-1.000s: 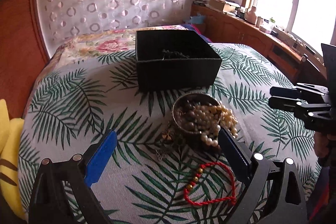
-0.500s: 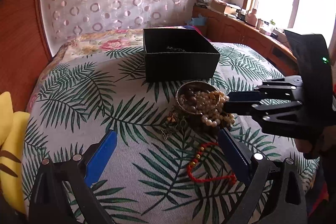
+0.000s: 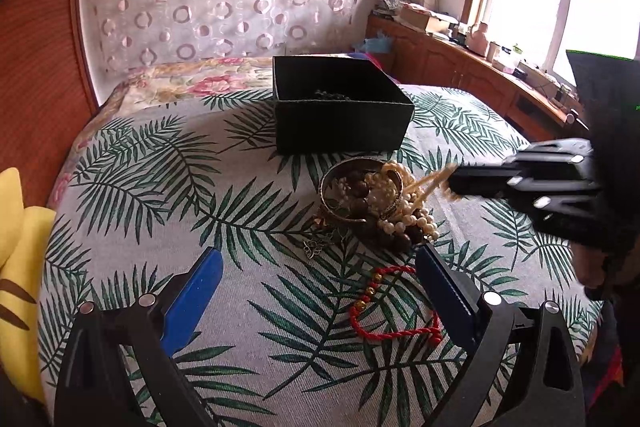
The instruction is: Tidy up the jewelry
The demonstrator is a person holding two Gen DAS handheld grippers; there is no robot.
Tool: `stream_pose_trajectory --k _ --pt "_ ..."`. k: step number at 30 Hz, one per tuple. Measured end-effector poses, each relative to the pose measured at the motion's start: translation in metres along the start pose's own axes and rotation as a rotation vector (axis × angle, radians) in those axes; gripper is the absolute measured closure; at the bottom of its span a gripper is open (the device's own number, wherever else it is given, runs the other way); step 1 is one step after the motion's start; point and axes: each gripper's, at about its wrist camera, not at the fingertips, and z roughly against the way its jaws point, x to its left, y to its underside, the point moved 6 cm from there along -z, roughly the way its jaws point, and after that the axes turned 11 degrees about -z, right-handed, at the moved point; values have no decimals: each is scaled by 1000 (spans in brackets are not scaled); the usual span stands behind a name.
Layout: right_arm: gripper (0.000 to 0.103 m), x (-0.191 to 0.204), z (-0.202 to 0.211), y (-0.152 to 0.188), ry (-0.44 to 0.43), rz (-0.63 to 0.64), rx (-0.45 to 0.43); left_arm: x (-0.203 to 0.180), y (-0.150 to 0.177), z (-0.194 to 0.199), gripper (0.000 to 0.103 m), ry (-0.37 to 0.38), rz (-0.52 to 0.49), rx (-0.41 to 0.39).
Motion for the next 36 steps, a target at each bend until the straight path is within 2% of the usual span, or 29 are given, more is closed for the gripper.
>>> stream_pose_trajectory --k 19,36 --pt "97 21 90 -47 13 72 -239 2 2 1 10 3 14 -4" --pt "97 39 156 -85 20 129 -385 -3 -2 6 10 13 15 -17"
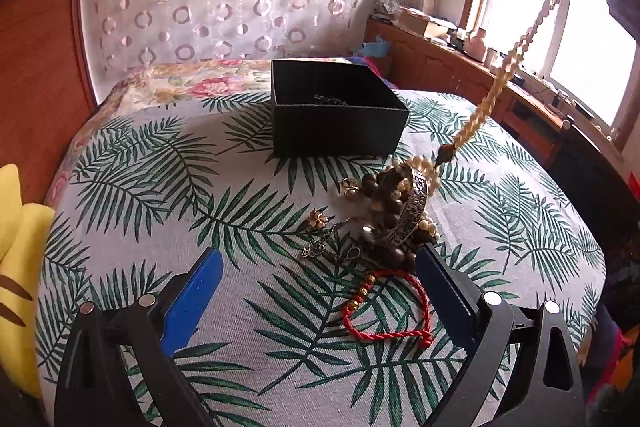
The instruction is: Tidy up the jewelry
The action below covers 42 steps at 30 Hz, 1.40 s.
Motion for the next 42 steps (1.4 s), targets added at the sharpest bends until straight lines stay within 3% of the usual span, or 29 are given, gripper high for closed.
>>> stream_pose_trajectory --k 10,19,29,30,34,37,42 --pt "97 4 12 -15 13 38 -35 -1 -2 3 10 15 8 -10" --pt "97 -33 -10 27 70 -33 73 -5 -3 3 10 22 3 -12" --pt "97 -58 8 76 100 -111 127 -20 -19 -10 10 45 -61 -6" --pt "97 -59 8 79 104 -115 133 -24 -24 -13 15 60 -79 -10" --pt "97 -66 10 96 118 -130 155 -33 -42 -32 54 115 -137 28" --pt "97 -70 10 105 123 -141 166 -41 -54 -52 73 130 -216 78" --pt "97 -76 10 110 122 -150 172 -54 -59 -80 81 170 -335 164"
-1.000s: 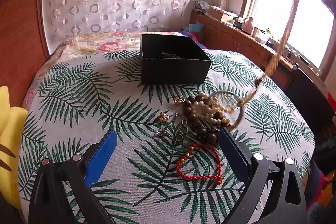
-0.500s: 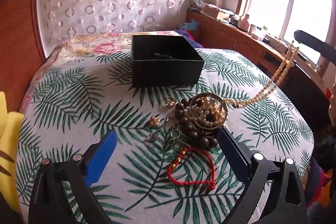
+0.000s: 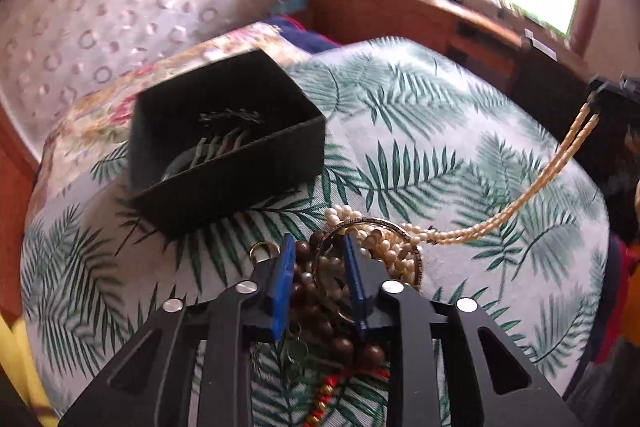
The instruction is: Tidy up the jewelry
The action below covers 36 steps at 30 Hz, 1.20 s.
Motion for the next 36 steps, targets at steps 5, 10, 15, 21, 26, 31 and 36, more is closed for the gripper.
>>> stream_pose_trajectory --k 5,10,15,21,26,31,36 --pt "97 -4 -3 7 -3 -6 13 -4 -9 -12 82 10 -71 36" --pt "97 -7 -8 10 0 -6 28 -12 -19 -20 81 27 -155 59" --pt "97 -11 -7 9 -1 -18 24 -18 -21 -22 98 70 -169 86" --pt "97 -16 2 9 -1 -25 15 -9 -16 -10 100 -15 -83 51" --pt "97 -9 10 10 -27 -21 8 5 0 16 100 -122 35 -14" --pt "97 7 13 10 -86 -20 13 22 17 43 100 -245 140 -95" --pt "97 24 12 10 -124 -8 25 43 23 63 100 -316 249 -169"
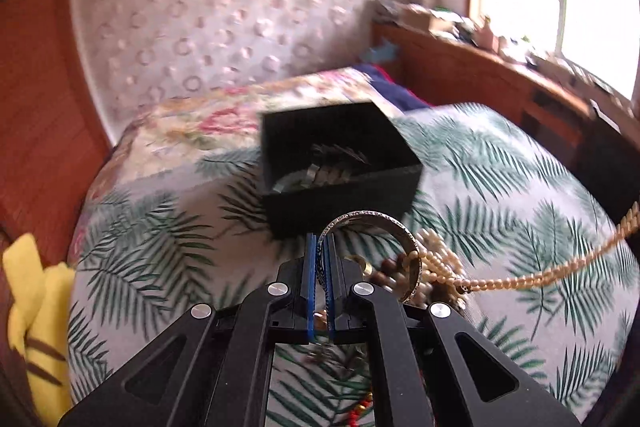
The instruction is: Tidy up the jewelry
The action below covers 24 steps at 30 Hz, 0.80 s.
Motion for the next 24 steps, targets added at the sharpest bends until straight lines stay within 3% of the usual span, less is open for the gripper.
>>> stream_pose_trajectory --k 5,13,14,17,24 --pt "97 16 -20 11 -15 29 52 13 -9 19 100 7 85 -88" --pt "96 16 -56 30 9 19 131 11 -17 42 100 35 109 -171" --pt "93 17 -58 29 11 24 129 10 -17 44 100 39 111 -181" --pt "71 18 -63 25 7 21 123 5 -20 47 100 46 112 -195" --pt "71 29 -93 0 -28 22 96 -10 -24 59 100 96 122 -231"
